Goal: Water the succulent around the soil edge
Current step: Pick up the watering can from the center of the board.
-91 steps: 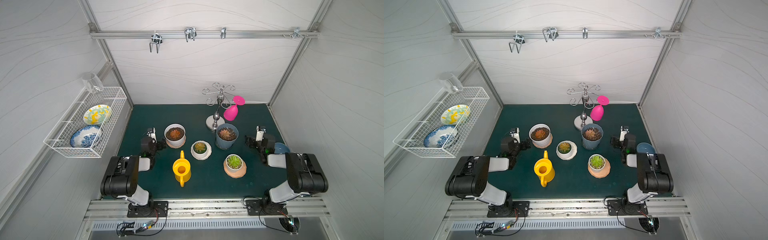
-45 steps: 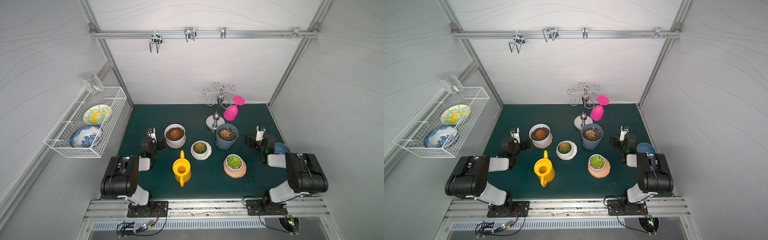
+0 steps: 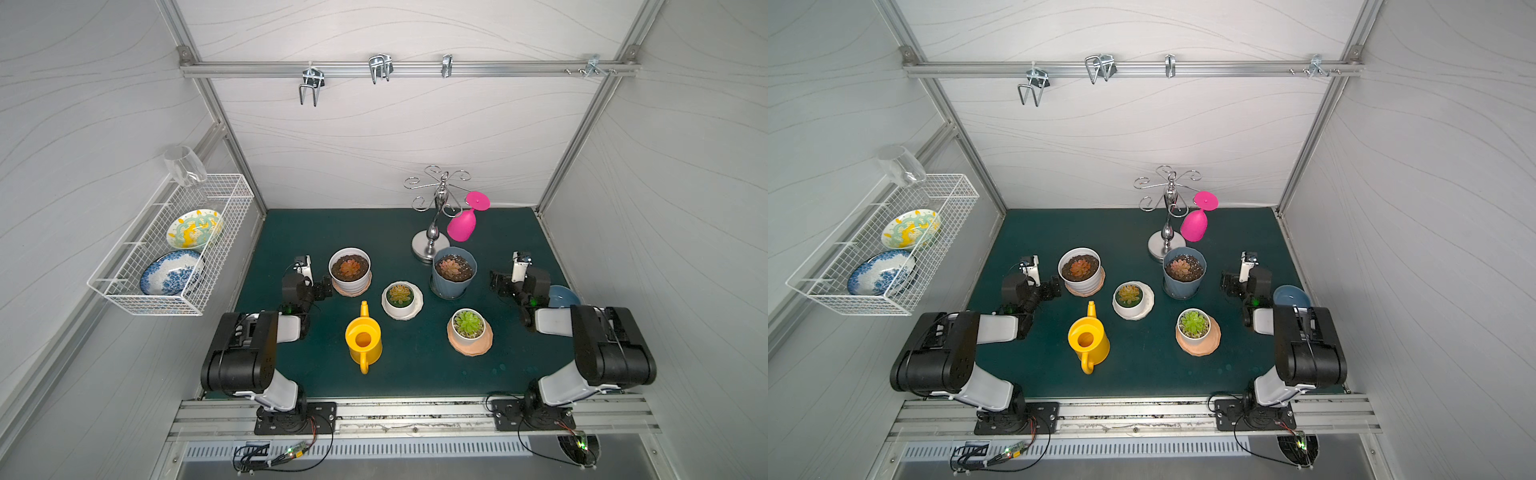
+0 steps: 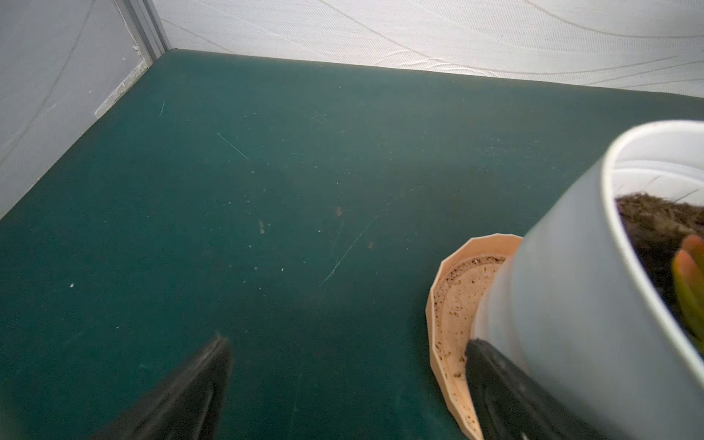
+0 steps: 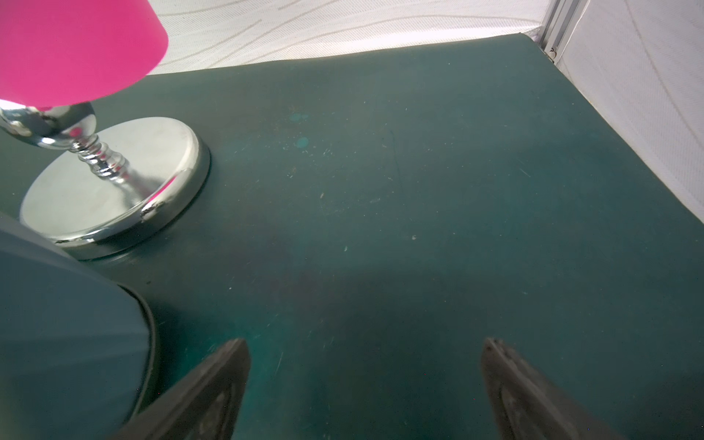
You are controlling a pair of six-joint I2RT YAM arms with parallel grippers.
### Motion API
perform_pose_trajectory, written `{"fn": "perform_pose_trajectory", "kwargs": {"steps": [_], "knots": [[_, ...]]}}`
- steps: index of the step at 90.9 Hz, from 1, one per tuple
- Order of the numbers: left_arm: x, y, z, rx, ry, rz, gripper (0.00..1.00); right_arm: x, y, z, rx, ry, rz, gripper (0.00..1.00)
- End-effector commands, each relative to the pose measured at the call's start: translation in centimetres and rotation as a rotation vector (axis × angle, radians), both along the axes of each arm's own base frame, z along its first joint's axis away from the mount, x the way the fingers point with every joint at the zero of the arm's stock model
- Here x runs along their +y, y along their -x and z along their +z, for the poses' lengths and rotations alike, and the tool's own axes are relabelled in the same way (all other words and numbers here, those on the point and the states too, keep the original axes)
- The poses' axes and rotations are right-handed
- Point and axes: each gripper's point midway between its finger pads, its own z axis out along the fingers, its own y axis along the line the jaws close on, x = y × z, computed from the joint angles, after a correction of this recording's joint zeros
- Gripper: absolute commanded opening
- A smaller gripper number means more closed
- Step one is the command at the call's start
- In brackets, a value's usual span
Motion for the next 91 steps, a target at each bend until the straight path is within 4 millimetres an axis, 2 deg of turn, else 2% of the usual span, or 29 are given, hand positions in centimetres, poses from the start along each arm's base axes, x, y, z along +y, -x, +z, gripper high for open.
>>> {"fn": "perform_pose_trajectory", "kwargs": {"steps": [1, 18, 27, 41, 48, 51, 63, 76, 91], "knots": [[0.1, -1.3, 1.9, -0.070, -0.007, -0.009, 1.00, -0.2, -0.9, 1.1, -0.027, 0.002, -0.003, 0.99], [1.8, -0.5, 2.9, -0.102, 0.006, 0.088, 1.00, -1.3, -0.8, 2.7, 0.022, 0.009, -0.067, 0.99], [2.7, 0.1, 4.6, -0.120, -0.001, 0.139, 1.00, -2.0, -0.4, 4.5, 0.005, -0.002, -0.121, 0.99], [4.2, 2.1, 6.7, -0.109, 0.011, 0.251, 1.00, -3.4, 0.1, 7.2, 0.089, -0.034, -0.253, 0.99], [4.6, 3.5, 8.7, -0.134, 0.055, 0.301, 1.00, -2.9, 0.1, 8.8, 0.087, -0.027, -0.257, 0.99], [4.6, 4.3, 8.6, -0.106, 0.076, 0.314, 1.00, -2.7, 0.3, 9.2, 0.084, -0.011, -0.260, 0.99], [3.6, 6.8, 10.4, -0.086, 0.201, 0.323, 1.00, -1.6, 1.6, 12.2, 0.048, -0.002, -0.274, 0.99], [2.7, 10.0, 12.0, -0.048, 0.296, 0.327, 1.00, -0.7, 3.5, 13.9, 0.094, -0.065, -0.259, 0.99], [1.7, 13.7, 13.9, -0.060, 0.374, 0.331, 1.00, 0.8, 5.3, 14.5, 0.115, -0.091, -0.214, 0.99]]}}
